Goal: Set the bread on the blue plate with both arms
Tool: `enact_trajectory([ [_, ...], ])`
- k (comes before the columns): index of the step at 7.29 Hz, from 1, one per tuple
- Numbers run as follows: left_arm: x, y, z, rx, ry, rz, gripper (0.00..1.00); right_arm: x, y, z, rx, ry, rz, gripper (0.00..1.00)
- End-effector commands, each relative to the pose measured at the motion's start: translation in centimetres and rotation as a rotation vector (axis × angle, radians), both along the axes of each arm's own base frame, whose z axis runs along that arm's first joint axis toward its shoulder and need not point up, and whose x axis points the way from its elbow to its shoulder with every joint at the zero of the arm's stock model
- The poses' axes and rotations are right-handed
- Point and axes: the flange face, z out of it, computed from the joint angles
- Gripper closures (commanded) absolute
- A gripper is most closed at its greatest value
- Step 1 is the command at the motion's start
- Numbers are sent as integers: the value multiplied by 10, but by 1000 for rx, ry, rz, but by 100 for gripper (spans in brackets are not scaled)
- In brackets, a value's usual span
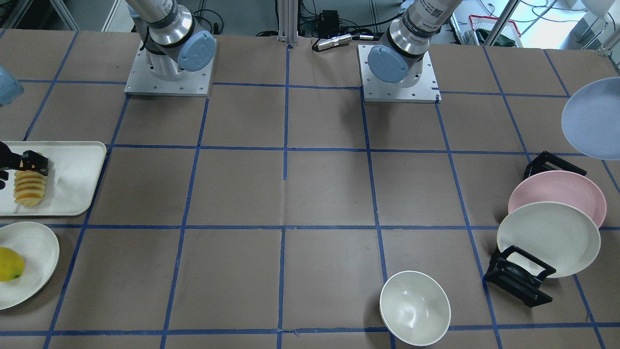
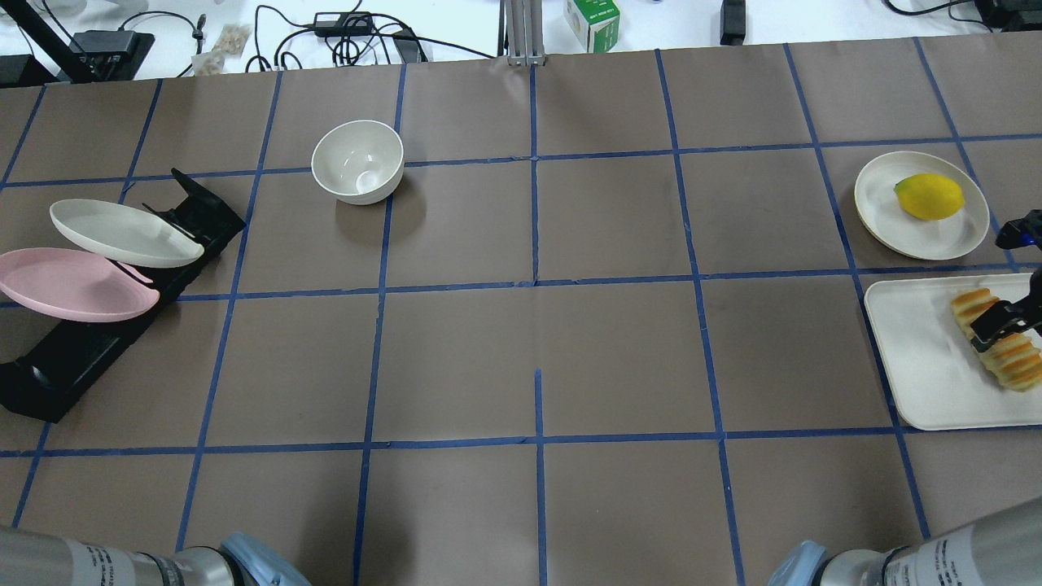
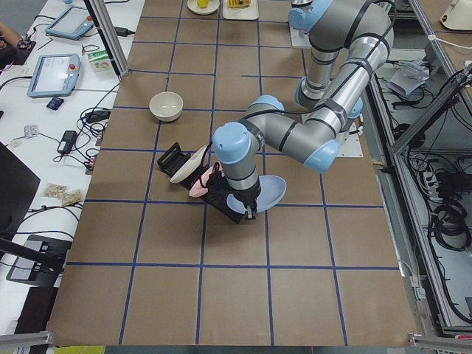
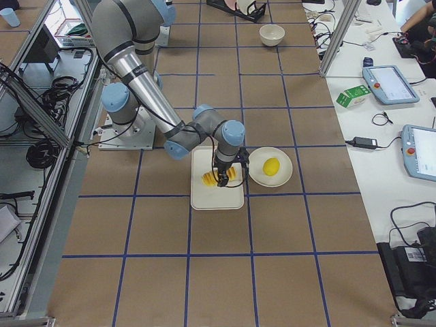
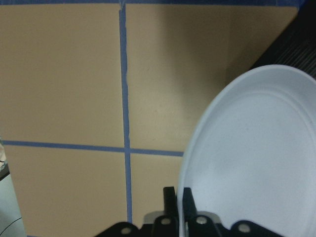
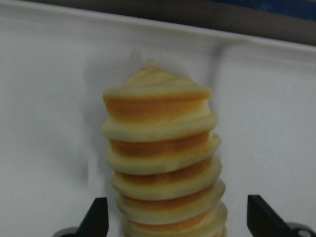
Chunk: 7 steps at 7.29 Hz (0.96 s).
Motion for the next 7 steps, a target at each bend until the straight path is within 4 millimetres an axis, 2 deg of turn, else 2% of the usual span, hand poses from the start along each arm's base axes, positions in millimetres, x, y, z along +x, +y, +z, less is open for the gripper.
enact_trajectory([
  [1, -74, -7, 58, -32, 32, -16, 100, 2, 1, -9, 6, -10, -1, 0],
  [2, -124, -27, 66, -75, 60, 58, 100, 2, -1, -9, -7, -19, 5, 0],
  [4, -228, -83, 61, -167, 181, 127, 100, 1, -2, -7, -3, -19, 1, 32],
  [5, -286, -113, 48, -180, 255, 155, 100, 1, -1, -8, 1, -21, 5, 50],
  [6, -348, -144, 16, -223, 384, 176, 100, 1, -2, -7, 0, -23, 7, 52],
  [7, -401, -162, -37, -260, 424, 156, 100, 2, -1, -5, -2, -20, 5, 56],
])
